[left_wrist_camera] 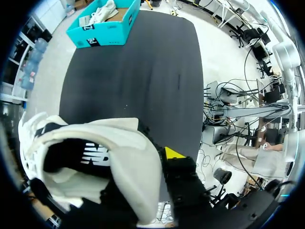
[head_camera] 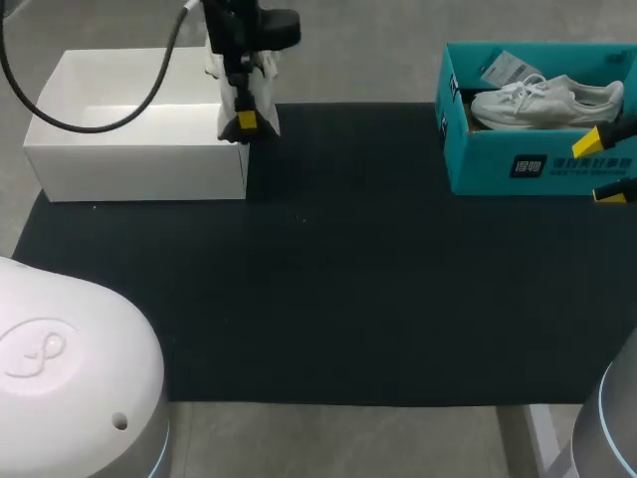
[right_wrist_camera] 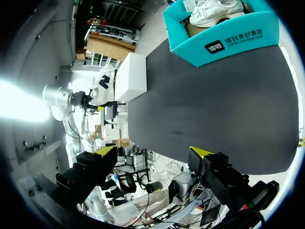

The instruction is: Take the shoe out of the shoebox, open the shoe tongue, remove and reinsert the insole, then place the shoe into the shoebox

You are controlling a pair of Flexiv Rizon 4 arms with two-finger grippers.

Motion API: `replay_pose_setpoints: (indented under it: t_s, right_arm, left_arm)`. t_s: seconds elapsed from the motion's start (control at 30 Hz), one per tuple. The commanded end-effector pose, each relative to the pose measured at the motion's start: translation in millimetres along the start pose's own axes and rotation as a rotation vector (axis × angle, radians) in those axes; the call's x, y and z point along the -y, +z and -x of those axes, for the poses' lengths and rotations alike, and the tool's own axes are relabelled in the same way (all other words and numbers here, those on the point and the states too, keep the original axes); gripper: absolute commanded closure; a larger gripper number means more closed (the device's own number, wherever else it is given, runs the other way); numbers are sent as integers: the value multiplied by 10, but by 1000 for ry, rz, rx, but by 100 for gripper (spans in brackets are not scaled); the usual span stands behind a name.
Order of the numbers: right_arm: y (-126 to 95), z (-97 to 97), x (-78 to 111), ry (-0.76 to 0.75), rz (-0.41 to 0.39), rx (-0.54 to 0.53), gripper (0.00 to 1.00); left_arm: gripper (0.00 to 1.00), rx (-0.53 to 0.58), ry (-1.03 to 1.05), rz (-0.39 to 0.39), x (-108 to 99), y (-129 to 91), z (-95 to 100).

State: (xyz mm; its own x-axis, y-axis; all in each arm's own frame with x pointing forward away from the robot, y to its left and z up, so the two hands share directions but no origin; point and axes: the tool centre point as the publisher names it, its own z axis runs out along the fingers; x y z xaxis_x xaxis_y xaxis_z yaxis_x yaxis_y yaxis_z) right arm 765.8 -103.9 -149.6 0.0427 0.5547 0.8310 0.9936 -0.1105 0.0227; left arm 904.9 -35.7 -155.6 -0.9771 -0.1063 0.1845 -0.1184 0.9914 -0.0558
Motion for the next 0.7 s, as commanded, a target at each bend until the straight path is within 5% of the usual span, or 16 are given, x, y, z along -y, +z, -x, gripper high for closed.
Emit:
replay_pose_setpoints:
  t_s: [0.03, 0.7]
  right_arm:
    - [2, -2, -1, 1, -1, 3, 0]
    - [2, -2, -1, 1, -1, 3, 0]
  left_arm:
    - [100, -8, -26, -50, -588, -124, 270]
    - [100, 72, -159, -44, -2408, -548, 978]
